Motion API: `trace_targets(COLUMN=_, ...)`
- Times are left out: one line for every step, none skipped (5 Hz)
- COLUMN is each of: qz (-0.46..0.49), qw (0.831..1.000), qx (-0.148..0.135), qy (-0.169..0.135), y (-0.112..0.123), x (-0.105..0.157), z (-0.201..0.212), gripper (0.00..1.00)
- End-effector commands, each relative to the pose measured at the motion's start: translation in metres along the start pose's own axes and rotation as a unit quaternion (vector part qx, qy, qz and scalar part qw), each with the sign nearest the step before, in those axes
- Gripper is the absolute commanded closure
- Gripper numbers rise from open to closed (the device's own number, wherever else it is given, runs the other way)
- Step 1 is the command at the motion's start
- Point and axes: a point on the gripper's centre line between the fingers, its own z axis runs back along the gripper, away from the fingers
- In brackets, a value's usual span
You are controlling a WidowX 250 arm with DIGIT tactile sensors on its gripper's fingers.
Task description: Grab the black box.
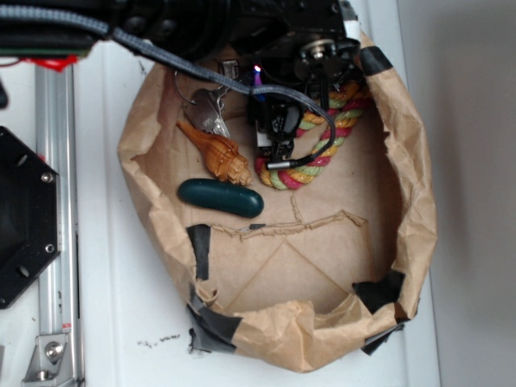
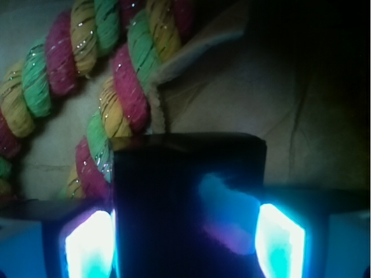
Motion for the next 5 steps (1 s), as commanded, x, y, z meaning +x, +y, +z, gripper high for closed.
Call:
trace_targets(qz=-0.021, qw=0.996, qx=-0.055, qy=-0.070, y=-0.030, x=0.015, z=0.088, gripper=1.00)
trace_targets(qz=-0.021, qw=0.996, qx=-0.054, qy=-0.066, y=-0.061, x=0.015, z=0.136, gripper=1.00)
trace_targets(qz=-0.012, qw=0.998, qx=-0.042, qy=-0.045, y=-0.076, x=0.015, z=0.144, gripper=1.00)
trace_targets(qz=-0.013, qw=0.998, qx=-0.039, qy=-0.039, y=-0.078, x=0.011, z=0.140, gripper=1.00)
trace_targets(qz=-0.013, qw=0.999, qx=-0.039, qy=-0.035, y=-0.075, x=0.008, z=0.136, gripper=1.00)
